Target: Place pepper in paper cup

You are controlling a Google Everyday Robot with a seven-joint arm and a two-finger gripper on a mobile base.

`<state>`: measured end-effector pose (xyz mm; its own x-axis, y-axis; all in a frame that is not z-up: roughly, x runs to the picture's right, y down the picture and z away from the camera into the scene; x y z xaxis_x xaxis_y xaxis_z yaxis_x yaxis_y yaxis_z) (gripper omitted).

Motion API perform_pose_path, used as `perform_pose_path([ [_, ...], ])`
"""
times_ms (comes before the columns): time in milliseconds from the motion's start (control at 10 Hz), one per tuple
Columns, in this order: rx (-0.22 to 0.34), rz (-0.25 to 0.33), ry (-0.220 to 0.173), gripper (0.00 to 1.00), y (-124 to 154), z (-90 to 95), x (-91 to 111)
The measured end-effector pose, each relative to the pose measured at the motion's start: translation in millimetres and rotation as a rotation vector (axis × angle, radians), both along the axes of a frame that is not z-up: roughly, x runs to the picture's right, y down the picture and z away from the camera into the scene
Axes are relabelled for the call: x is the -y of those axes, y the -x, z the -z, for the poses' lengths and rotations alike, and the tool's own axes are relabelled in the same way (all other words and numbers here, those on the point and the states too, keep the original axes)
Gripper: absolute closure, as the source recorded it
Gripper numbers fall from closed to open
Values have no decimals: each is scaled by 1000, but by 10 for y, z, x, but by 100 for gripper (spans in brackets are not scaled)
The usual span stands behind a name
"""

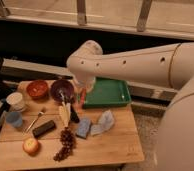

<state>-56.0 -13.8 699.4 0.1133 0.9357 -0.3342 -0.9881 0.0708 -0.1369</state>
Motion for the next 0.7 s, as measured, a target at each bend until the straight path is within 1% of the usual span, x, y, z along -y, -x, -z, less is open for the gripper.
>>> perform_pose_path([
  [100,36,36,-63,100,223,43,165],
  [300,94,73,-137,100,532,122,356],
  [400,116,82,-156,100,641,166,401],
  [700,112,81,-156,100,612,162,405],
])
